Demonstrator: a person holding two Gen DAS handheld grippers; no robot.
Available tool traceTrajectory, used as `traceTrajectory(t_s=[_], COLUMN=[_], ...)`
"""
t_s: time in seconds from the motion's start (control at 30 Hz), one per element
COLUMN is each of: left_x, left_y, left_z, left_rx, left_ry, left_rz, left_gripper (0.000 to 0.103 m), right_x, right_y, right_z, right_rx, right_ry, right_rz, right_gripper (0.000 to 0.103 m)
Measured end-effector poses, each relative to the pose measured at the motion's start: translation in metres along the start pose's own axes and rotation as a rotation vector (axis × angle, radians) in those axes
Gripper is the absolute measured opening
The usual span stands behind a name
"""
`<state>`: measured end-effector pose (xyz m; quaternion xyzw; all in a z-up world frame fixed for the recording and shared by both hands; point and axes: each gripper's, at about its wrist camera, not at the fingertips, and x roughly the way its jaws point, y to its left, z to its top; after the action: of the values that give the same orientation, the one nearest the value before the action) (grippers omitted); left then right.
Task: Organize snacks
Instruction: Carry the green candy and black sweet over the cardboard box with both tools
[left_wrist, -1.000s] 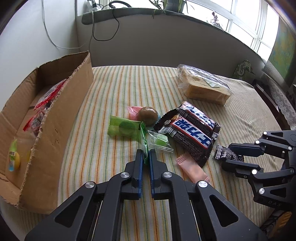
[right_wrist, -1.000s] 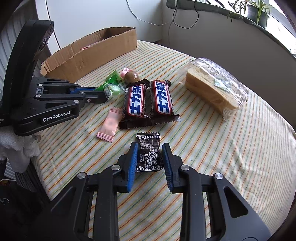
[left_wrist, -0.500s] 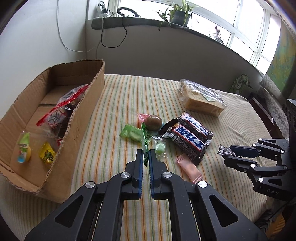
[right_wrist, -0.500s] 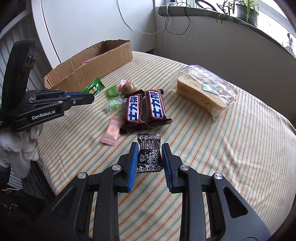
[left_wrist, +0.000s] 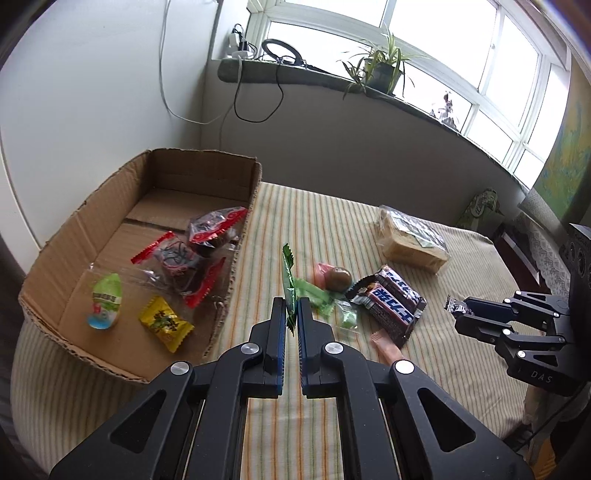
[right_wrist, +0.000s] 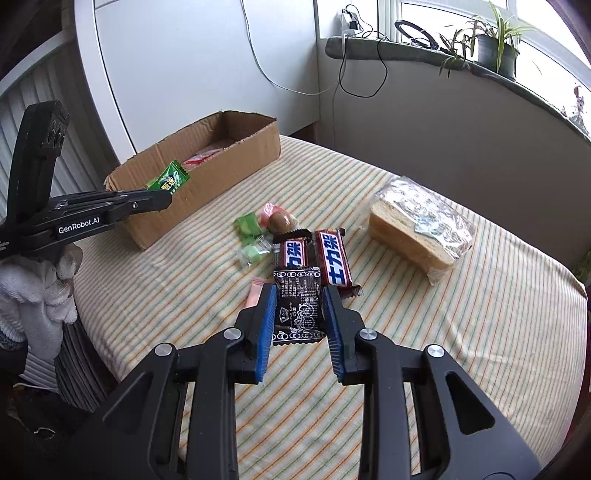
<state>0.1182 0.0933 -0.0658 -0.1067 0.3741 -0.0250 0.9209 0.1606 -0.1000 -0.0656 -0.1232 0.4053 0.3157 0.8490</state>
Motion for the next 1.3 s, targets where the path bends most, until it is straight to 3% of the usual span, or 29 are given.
traceTrajectory(t_s=[0.7,1.3], left_x=[-0.029,-0.021], left_y=[0.08,0.134], left_z=[0.012,0.019], left_rx=[-0.069,-0.139], left_ry=[-0.071,-0.059], left_rz=[0.098,0.107], left_gripper=[0.005,0.005], right_x=[0.024,0.077], right_y=[0.085,0.15], right_z=[0.067,0.107], right_rx=[-0.097,-0.157], right_ry=[-0.037,-0.004], right_rz=[0.1,0.16], right_gripper=[0.027,0.027])
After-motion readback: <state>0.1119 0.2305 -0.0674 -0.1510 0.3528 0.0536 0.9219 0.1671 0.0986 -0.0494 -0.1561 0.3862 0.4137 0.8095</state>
